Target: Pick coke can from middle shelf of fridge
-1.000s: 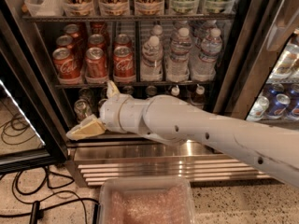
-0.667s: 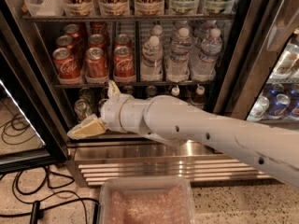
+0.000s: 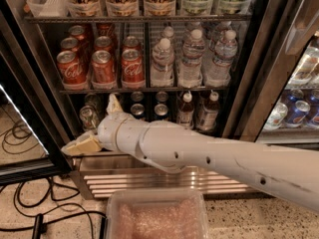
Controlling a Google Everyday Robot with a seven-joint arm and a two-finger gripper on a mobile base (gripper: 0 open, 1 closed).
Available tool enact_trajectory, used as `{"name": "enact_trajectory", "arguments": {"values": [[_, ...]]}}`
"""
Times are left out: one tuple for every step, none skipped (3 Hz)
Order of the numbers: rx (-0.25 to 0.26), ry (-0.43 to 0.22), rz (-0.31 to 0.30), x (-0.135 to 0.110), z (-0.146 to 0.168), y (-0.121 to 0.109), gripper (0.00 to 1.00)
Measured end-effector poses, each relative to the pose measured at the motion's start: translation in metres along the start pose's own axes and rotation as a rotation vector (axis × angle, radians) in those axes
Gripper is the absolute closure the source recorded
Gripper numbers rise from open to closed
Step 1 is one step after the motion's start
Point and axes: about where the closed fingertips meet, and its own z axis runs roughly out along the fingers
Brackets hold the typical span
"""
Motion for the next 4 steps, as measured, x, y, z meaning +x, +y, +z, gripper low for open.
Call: {"name": "enact_trajectory", "arguments": {"values": [[0.075, -0.008, 0.062, 0.005, 0.02, 0.007, 0.0], [0.167, -0.004, 0.103, 0.008, 0.03, 0.009, 0.0], [0.293, -0.022, 0.106, 0.004, 0.027, -0.006, 0.0], [0.454, -0.049, 0.087, -0.005, 0.011, -0.037, 0.0]]}}
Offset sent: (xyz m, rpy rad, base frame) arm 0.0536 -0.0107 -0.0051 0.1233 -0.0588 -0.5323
